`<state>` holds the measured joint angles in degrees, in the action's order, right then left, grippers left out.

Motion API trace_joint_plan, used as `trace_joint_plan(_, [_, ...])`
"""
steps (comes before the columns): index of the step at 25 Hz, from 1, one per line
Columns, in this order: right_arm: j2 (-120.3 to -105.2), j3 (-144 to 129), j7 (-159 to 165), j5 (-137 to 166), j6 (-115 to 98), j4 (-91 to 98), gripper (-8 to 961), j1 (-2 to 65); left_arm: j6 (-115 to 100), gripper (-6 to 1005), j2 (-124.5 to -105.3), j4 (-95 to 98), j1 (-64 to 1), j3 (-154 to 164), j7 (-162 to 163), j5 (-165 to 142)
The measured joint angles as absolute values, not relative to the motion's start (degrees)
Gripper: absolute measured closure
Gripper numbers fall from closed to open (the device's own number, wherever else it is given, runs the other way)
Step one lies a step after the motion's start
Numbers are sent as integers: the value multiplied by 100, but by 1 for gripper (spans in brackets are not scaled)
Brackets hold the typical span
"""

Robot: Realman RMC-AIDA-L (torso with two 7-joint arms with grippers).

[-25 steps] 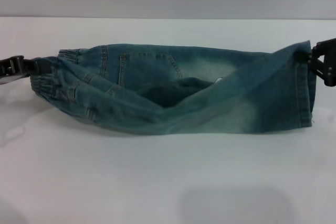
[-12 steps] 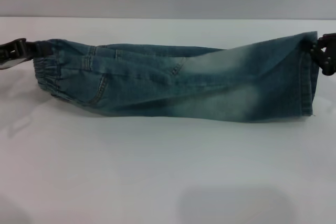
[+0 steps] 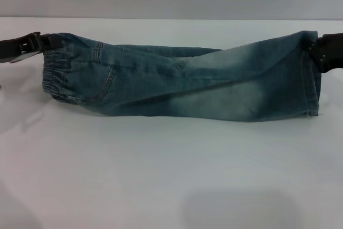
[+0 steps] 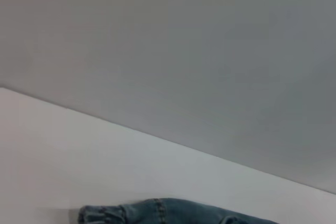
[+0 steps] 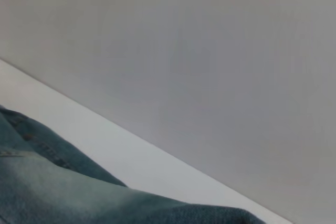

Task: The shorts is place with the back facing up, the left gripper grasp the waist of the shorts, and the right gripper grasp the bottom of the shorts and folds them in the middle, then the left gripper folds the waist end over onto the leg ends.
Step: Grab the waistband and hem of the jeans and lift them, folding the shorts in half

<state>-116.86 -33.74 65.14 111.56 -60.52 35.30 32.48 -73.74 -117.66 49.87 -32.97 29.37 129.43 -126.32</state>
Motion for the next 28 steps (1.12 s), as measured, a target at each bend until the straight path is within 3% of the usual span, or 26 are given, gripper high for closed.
trace_joint_plan(12, [-11839, -3397, 6512, 10922, -5110, 3277, 865, 3517, -6348, 906, -11771, 4815, -3316, 3949, 12835, -12150])
trace_joint_plan(28, [-11856, -3634, 6512, 10738, -4670, 3004, 848, 3621, -5747, 903, -11776, 4347, -3444, 4200, 12401, -12022])
